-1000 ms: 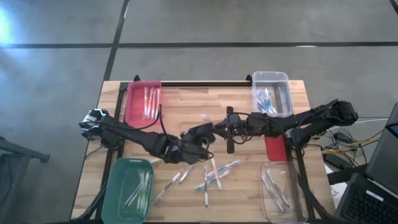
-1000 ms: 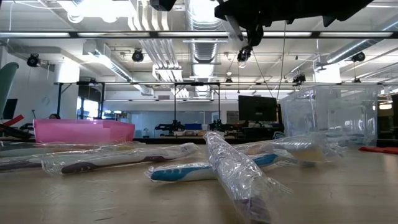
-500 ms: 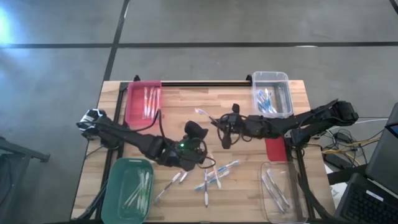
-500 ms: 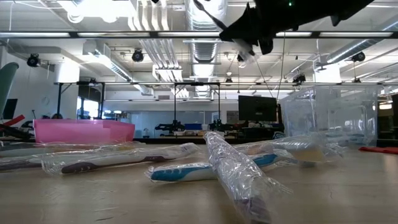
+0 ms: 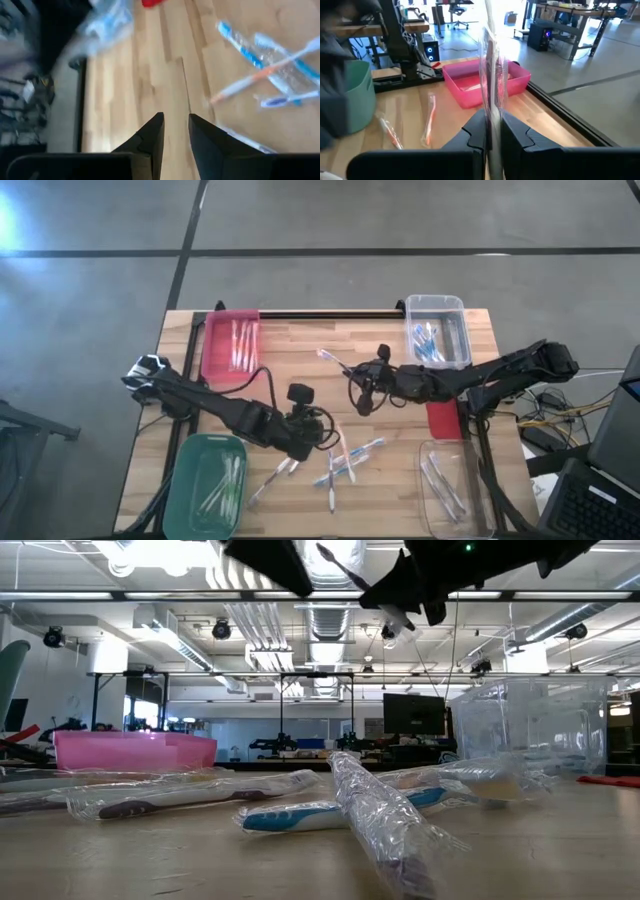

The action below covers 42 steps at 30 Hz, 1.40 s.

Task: Pick & Place Toothbrushes
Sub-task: Put the violet toothbrush into the bottom transparent bin

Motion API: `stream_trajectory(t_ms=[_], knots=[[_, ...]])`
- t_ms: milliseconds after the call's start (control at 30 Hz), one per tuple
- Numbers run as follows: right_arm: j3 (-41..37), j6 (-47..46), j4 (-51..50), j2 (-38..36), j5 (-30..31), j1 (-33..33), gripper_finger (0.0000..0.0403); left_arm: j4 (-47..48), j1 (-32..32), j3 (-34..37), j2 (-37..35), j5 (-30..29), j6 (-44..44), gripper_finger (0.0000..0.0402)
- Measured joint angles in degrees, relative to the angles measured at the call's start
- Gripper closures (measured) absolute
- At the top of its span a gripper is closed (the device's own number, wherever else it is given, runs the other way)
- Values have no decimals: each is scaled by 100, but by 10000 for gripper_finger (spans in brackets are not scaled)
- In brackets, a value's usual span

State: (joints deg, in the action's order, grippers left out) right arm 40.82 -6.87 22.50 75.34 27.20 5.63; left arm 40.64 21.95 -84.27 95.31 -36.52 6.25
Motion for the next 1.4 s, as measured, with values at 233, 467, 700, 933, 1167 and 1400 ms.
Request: stream_trajectory(t_ms=[233,467,700,933,1167,1400], knots=[[0,-51,-102,-213,-7,122,380,-2018,16,1449,-15,214,-474,307],[0,-165,-70,-330,-27,278,380,-5746,-62,3067,-30,2065,37,313],[335,-482,4,-190,-643,466,380,-7331,-205,3748,-548,2521,493,327],[1508,-1498,-2723,336,-669,659,380,-7694,-332,4422,-1448,2795,599,337],[2945,-3036,-5702,890,-622,1009,380,-7737,-564,4931,-2406,2748,591,335],[4175,-4913,-7936,1427,-621,1645,380,-7711,-575,5392,-3052,2754,559,335]])
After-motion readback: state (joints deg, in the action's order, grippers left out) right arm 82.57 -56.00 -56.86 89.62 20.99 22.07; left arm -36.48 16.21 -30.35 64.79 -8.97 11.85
